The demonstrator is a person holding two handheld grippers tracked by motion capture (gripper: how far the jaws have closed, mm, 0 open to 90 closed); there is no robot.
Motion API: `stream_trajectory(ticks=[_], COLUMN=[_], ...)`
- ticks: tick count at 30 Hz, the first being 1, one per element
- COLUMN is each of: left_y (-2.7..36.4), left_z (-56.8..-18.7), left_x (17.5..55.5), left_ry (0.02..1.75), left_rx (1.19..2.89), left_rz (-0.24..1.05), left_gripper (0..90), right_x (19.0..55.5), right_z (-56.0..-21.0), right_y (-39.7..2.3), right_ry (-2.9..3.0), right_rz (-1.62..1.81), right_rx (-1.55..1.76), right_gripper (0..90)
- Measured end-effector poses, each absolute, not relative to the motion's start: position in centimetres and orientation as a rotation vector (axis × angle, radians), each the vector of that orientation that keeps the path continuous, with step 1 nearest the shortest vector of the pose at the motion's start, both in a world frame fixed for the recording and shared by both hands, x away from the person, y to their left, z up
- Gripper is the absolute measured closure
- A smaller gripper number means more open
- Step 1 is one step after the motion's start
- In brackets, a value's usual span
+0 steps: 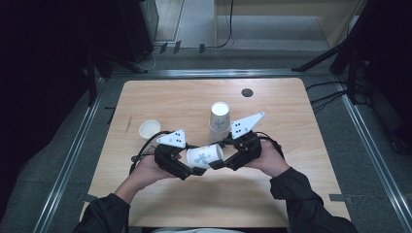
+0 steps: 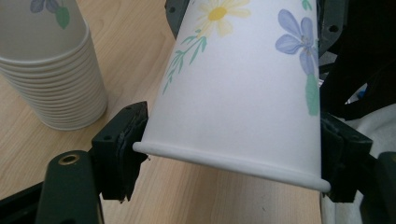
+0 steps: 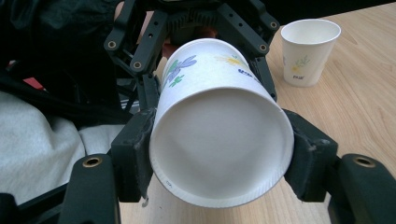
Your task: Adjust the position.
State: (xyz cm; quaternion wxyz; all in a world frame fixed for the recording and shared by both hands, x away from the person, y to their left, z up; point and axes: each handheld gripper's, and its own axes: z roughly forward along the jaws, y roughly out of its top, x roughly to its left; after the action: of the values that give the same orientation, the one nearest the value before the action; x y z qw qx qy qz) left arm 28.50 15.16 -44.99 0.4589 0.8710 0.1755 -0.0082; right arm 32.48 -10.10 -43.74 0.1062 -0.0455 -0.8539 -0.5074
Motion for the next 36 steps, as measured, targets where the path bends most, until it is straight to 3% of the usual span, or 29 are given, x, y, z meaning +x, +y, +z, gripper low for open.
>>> stream_trajectory(ticks=[4,6,9,18,36], left_y=[15.2,15.5,16.1,16.7,13.4], left_z=[-44.7,-44.5,-44.1,-42.9,-43.3], left_x=[28.5,28.6,28.8,29.4,31.2], left_ry=[0.420,0.424,0.431,0.434,0.283], left_rx=[2.155,2.154,2.155,2.271,2.490], left_rz=[-0.009,-0.003,0.005,-0.007,0.010], left_gripper=[24.2,24.2,24.2,24.1,24.1], right_x=[32.4,32.5,32.5,32.3,30.6], right_z=[-43.8,-43.7,-43.7,-44.4,-45.8], right_y=[-10.1,-10.1,-10.3,-11.1,-12.7], right_ry=[-2.519,-2.520,-2.546,-2.658,-2.777], right_rz=[-1.498,-1.511,-1.511,-1.436,-1.349], right_rx=[-0.127,-0.126,-0.136,-0.205,-0.308], right_gripper=[34.1,26.8,24.3,23.8,24.4])
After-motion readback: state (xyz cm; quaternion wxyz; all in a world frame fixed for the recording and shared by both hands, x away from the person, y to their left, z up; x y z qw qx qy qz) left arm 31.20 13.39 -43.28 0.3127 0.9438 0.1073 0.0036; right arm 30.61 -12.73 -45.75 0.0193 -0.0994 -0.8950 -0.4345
